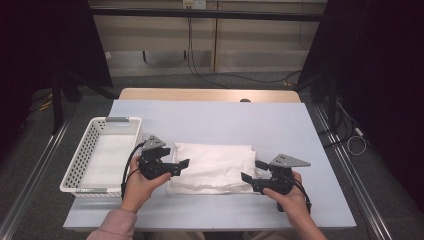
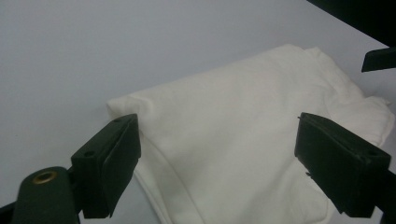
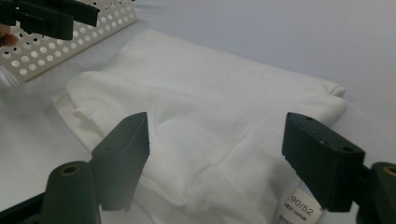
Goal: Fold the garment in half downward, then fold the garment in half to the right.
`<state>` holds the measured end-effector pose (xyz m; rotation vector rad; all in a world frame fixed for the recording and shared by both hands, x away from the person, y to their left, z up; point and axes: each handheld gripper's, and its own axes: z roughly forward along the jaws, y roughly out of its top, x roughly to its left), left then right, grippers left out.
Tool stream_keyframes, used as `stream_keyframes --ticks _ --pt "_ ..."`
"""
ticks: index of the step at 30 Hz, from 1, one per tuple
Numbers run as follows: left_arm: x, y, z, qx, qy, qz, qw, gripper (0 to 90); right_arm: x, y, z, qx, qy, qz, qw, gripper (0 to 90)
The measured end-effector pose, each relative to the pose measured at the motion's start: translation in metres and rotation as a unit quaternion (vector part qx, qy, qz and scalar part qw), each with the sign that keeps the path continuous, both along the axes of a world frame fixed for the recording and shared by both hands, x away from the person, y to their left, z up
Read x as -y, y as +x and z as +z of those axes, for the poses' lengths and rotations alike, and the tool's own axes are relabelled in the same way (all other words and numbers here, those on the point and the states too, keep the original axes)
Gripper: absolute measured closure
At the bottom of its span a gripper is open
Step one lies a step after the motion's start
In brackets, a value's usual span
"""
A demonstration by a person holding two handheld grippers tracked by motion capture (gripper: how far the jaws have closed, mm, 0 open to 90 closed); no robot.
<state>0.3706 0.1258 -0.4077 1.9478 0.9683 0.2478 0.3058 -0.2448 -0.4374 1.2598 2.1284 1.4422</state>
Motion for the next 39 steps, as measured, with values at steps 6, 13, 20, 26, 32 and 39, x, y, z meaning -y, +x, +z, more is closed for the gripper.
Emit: stream_keyframes --ticks 6,13,20,26,32,39 --pt "0.002 0.004 0.002 0.005 -0.001 0.003 1.0000 13.7 0.000 0.001 0.002 0.005 0.003 -0.007 1.0000 20.4" --pt "-0.001 0.008 0.003 0.005 0.008 0.004 0.9999 12.8 -0.007 0.001 0.002 0.003 0.003 -0.001 1.0000 18.9" --pt "-0.002 0.010 0.003 0.004 0.023 -0.009 0.9997 11.6 -0.013 0.001 0.003 0.007 0.003 0.008 0.9999 17.9" --pt "0.000 0.013 0.003 -0.005 0.026 -0.006 0.9996 10.4 -0.018 0.003 0.003 0.003 0.004 0.014 0.9999 16.5" --pt "0.004 0.018 0.002 -0.008 0.011 0.005 0.9999 9.7 -0.026 0.006 0.003 0.007 0.002 0.025 0.9997 15.7" --pt "0.006 0.025 0.005 -0.008 0.025 -0.002 0.9997 8.0 -0.037 0.006 0.005 0.002 -0.009 0.040 0.9991 13.1"
